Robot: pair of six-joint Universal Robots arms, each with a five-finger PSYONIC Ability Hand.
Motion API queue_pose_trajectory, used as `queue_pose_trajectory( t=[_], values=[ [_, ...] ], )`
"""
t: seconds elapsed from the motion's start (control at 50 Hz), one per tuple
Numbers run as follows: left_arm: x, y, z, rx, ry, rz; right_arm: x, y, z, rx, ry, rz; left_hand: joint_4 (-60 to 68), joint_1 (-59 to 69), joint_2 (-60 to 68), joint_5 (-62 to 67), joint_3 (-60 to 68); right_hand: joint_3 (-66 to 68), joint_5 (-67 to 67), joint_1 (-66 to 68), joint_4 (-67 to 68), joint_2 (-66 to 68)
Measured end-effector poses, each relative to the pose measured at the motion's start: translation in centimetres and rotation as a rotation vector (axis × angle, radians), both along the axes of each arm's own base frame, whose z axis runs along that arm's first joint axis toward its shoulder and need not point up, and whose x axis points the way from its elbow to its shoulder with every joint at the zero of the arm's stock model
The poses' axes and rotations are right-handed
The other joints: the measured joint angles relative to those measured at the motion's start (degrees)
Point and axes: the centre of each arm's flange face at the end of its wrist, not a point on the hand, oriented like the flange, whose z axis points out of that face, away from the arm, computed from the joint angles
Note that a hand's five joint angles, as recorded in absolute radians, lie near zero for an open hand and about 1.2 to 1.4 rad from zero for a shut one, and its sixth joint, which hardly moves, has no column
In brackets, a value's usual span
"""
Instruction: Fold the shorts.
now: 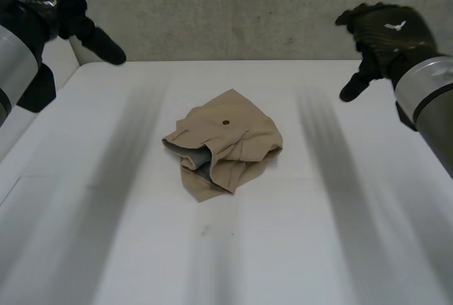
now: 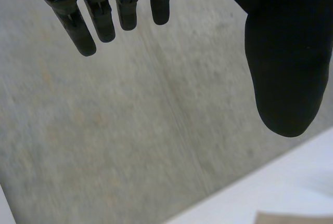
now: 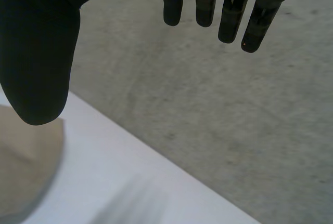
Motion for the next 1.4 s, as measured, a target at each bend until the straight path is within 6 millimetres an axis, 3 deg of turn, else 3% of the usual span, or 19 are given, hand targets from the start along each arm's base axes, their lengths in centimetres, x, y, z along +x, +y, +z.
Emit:
queue_pose_trajectory(
  t=[0.22, 0.4, 0.5, 0.64, 0.66, 0.7, 0.72, 0.8, 0.82, 0.9, 1.02, 1.2, 1.22, 1.24, 1.34, 1.4],
  values=[
    [-0.1, -0.3, -1.8, 0.164, -0.074, -0.001, -0.9, 0.8, 2.3, -0.06, -0.017, -0.071, 0.0, 0.0, 0.0, 0.0, 0.0, 0.0, 0.0, 0.0, 0.0, 0.0],
    [-0.3, -0.7, -2.2, 0.121, -0.059, -0.003, -0.7, 0.9, 2.3, -0.064, 0.002, -0.038, 0.0, 0.0, 0.0, 0.0, 0.0, 0.0, 0.0, 0.0, 0.0, 0.0],
    [-0.9, -1.7, -3.0, 0.033, -0.054, -0.004, 0.1, 1.6, 1.5, -0.025, 0.1, 0.055, 0.0, 0.0, 0.0, 0.0, 0.0, 0.0, 0.0, 0.0, 0.0, 0.0],
    [-2.6, -4.6, -7.8, -0.065, -0.239, -0.02, 0.8, 3.2, -2.0, 0.132, 0.36, 0.222, 0.0, 0.0, 0.0, 0.0, 0.0, 0.0, 0.0, 0.0, 0.0, 0.0],
    [-3.3, -5.4, -9.9, -0.077, -0.318, -0.036, 0.9, 3.4, -2.7, 0.161, 0.401, 0.245, 0.0, 0.0, 0.0, 0.0, 0.0, 0.0, 0.0, 0.0, 0.0, 0.0],
    [-3.5, -5.6, -10.5, -0.079, -0.344, -0.042, 0.9, 3.4, -2.8, 0.166, 0.408, 0.249, 0.0, 0.0, 0.0, 0.0, 0.0, 0.0, 0.0, 0.0, 0.0, 0.0],
    [-4.2, -6.6, -13.3, -0.079, -0.438, -0.068, 0.9, 3.4, -3.4, 0.19, 0.437, 0.262, 0.0, 0.0, 0.0, 0.0, 0.0, 0.0, 0.0, 0.0, 0.0, 0.0],
    [-4.8, -7.6, -17.1, -0.056, -0.543, -0.105, 1.0, 3.3, -3.9, 0.206, 0.451, 0.265, 0.0, 0.0, 0.0, 0.0, 0.0, 0.0, 0.0, 0.0, 0.0, 0.0],
    [-5.1, -7.9, -18.8, -0.037, -0.578, -0.122, 1.0, 3.3, -4.0, 0.209, 0.451, 0.265, 0.0, 0.0, 0.0, 0.0, 0.0, 0.0, 0.0, 0.0, 0.0, 0.0],
    [-5.3, -8.6, -21.7, 0.005, -0.62, -0.144, 1.0, 3.2, -4.2, 0.212, 0.448, 0.262, 0.0, 0.0, 0.0, 0.0, 0.0, 0.0, 0.0, 0.0, 0.0, 0.0],
    [-5.8, -9.8, -24.3, 0.013, -0.621, -0.142, 1.0, 3.1, -4.3, 0.212, 0.443, 0.262, 3.3, 4.4, 3.1, 2.7, 2.8, 0.0, 0.0, 0.0, 0.0, 0.0],
    [-6.6, -11.4, -26.3, -0.039, -0.588, -0.118, 1.1, 3.1, -4.8, 0.229, 0.447, 0.267, 8.7, 10.1, 8.4, 7.9, 8.0, 0.0, 0.0, 0.0, 0.0, 0.0],
    [-6.7, -11.5, -26.4, -0.04, -0.586, -0.117, 1.1, 3.1, -4.9, 0.23, 0.447, 0.267, 28.8, 31.6, 29.3, 27.5, 28.9, 0.0, 0.0, 0.0, 0.0, 0.0],
    [-6.7, -11.7, -26.8, -0.04, -0.58, -0.116, 1.1, 3.1, -5.0, 0.233, 0.448, 0.268, 37.4, 40.2, 37.8, 36.0, 36.8, 0.0, 0.0, 0.0, 0.0, 0.0],
    [-6.8, -11.9, -27.4, -0.033, -0.574, -0.115, 1.1, 3.0, -5.2, 0.238, 0.45, 0.269, 55.9, 53.2, 55.5, 53.7, 54.9, 0.0, 0.0, 0.0, 0.0, 0.0],
    [-6.7, -12.0, -27.3, -0.037, -0.572, -0.106, 1.1, 3.0, -5.3, 0.241, 0.45, 0.269, 56.9, 53.1, 56.4, 53.8, 55.9, 0.0, 0.0, 0.0, 0.0, 0.0]
  ],
)
